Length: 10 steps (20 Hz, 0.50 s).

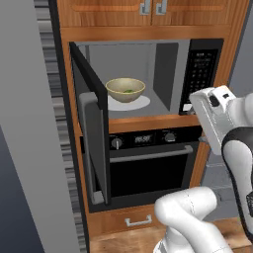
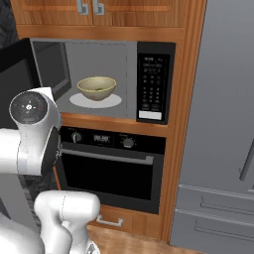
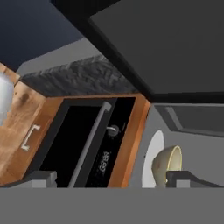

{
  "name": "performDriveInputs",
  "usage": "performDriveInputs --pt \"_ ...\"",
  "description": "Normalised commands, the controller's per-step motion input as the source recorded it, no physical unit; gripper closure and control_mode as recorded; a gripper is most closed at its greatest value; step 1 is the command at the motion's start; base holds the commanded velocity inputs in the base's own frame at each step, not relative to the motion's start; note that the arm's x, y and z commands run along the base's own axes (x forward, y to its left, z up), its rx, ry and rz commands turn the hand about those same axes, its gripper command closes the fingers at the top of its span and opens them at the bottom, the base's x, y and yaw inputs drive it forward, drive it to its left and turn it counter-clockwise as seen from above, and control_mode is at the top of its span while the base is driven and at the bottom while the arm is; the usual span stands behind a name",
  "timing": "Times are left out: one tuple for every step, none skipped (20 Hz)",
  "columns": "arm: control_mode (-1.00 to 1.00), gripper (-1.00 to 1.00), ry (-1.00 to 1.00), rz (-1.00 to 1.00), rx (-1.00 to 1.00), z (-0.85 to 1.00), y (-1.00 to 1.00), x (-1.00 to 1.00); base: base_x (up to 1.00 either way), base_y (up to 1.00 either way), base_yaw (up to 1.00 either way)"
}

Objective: Pick the avocado from the sink and place it in the bowl. Then pick the bowl and place it in the microwave. Then close the microwave door and press the start button.

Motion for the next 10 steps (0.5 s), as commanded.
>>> performDriveInputs --pt "-1.0 -1.0 -0.01 0.29 0.0 0.39 0.21 -1.0 0.0 0.0 0.0" --pt "-1.0 -1.0 0.0 0.27 0.0 0.44 0.36 -1.0 0.0 0.0 0.0" --pt "-1.0 -1.0 -0.01 0.25 0.0 0.48 0.39 -1.0 0.0 0.0 0.0" --pt "-1.0 -1.0 -0.01 0.21 0.0 0.51 0.46 -1.0 0.0 0.0 0.0" --pt "-1.0 -1.0 -0.02 0.19 0.0 0.51 0.47 -1.0 0.0 0.0 0.0" --pt "-1.0 -1.0 -0.06 0.16 0.0 0.4 0.54 -1.0 0.0 0.0 0.0" --pt "-1.0 -1.0 -0.07 0.14 0.0 0.34 0.52 -1.0 0.0 0.0 0.0" --pt "-1.0 -1.0 -0.07 0.12 0.0 0.36 0.59 -1.0 0.0 0.0 0.0" --pt "-1.0 -1.0 -0.06 0.08 0.0 0.34 0.64 -1.0 0.0 0.0 0.0" --pt "-1.0 -1.0 -0.02 0.05 0.0 0.31 0.7 -1.0 0.0 0.0 0.0"
